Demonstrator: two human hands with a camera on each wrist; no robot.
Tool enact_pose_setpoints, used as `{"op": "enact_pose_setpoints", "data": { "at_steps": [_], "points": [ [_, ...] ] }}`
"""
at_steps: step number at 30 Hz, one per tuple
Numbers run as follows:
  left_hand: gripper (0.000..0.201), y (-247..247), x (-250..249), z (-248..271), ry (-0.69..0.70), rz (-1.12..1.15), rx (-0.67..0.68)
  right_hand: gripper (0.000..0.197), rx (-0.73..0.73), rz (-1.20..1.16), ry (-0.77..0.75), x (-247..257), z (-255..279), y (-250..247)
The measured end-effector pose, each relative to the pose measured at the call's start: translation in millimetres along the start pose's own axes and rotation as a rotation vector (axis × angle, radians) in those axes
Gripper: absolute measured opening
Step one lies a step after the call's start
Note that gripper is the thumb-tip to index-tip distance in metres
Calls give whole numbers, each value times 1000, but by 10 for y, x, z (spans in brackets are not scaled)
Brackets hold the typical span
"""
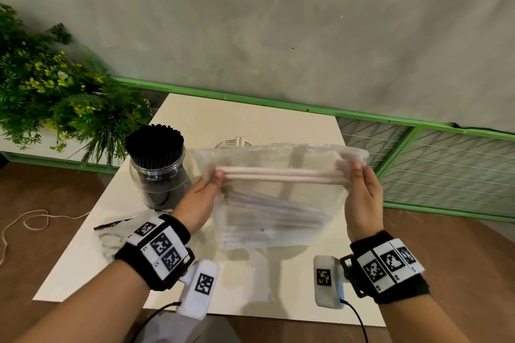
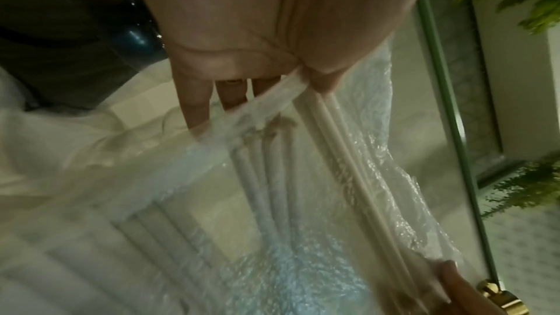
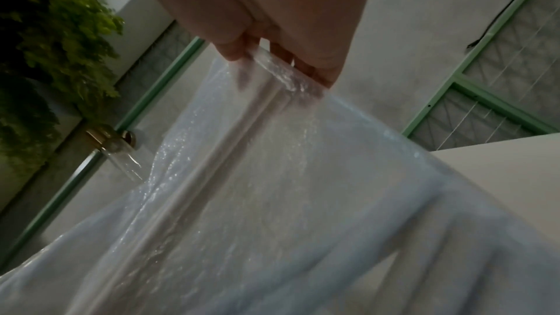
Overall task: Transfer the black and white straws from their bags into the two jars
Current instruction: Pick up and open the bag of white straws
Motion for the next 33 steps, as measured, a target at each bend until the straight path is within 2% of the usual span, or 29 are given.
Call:
{"op": "enact_pose_setpoints", "data": {
  "at_steps": [3, 4, 8, 12, 15, 18, 22, 25, 27, 29, 32, 33],
  "points": [
    [89, -65, -43, 15, -1, 7, -41, 36, -3, -3, -29, 55, -60, -2],
    [88, -66, -86, 27, 6, 7, -40, 37, -18, -1, -38, 66, -86, -16],
    [31, 4, -301, 89, 78, 3, 15, 32, -31, 13, -37, 65, -118, -21],
    [34, 25, -420, 133, 141, 27, 21, 30, -52, 64, -62, 55, -111, -92],
    [35, 25, -375, 129, 119, 27, 31, 27, -16, 132, -110, 135, -100, -97],
    [34, 24, -395, 135, 105, 70, 41, 29, -66, 177, -179, 242, -138, -167],
    [32, 25, -314, 60, 17, 11, 40, 18, 32, 293, -114, 84, -225, -85],
    [33, 51, -369, 34, 43, 28, 48, 20, -22, 273, -175, 124, -243, -151],
    [29, 79, -358, 9, 37, 7, 50, 20, -9, 282, -111, 74, -254, -167],
    [24, 40, -333, -7, 26, -29, -5, 21, 21, 323, -73, 50, -252, -158],
    [17, -69, -408, -9, 84, 82, -105, 21, -53, 262, -186, 270, -209, -211],
    [14, -92, -413, -3, 101, 96, -121, 20, -65, 233, -179, 262, -204, -233]
  ]
}}
Point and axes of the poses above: each hand's wrist, its own z-axis away from the middle knuckle, its own y-axis out of the palm, x = y × z, the point moved 10 cm from there along -z, towards the middle knuckle, and after that the axes turned 7 degrees about -y, right-handed, at the moved point
